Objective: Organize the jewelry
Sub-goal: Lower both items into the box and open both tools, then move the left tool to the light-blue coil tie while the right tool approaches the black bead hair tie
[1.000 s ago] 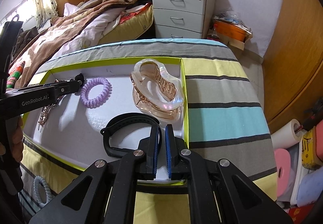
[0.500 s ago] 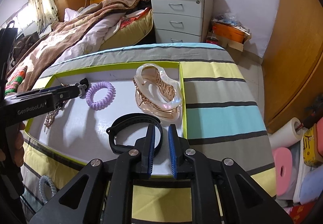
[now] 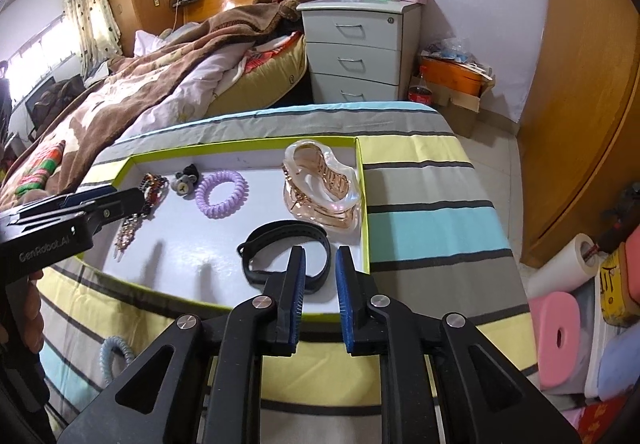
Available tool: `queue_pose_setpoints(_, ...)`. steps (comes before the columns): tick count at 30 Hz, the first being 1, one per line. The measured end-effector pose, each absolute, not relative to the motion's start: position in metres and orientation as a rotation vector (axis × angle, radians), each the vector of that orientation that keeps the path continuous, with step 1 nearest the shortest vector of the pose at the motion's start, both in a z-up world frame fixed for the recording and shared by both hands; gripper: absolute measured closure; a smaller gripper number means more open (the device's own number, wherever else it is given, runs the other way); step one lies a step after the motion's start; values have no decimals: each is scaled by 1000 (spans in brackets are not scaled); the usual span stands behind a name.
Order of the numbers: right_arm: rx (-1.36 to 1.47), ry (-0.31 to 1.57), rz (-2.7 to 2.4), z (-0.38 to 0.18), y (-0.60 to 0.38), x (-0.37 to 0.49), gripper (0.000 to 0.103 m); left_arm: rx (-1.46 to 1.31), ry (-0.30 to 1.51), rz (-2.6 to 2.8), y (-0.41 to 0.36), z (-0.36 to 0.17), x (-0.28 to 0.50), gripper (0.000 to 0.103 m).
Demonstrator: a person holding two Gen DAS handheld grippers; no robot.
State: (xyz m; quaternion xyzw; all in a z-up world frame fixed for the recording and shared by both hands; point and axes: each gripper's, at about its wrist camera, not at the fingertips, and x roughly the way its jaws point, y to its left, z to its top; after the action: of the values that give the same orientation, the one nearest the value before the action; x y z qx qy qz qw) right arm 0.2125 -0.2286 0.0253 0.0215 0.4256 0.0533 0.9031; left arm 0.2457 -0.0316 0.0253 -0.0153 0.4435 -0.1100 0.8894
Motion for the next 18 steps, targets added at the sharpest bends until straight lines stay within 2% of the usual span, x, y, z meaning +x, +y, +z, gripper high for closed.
queue_pose_setpoints(18, 65, 832, 158, 39, -217, 161, 82, -45, 853, -211, -18, 46, 162, 49)
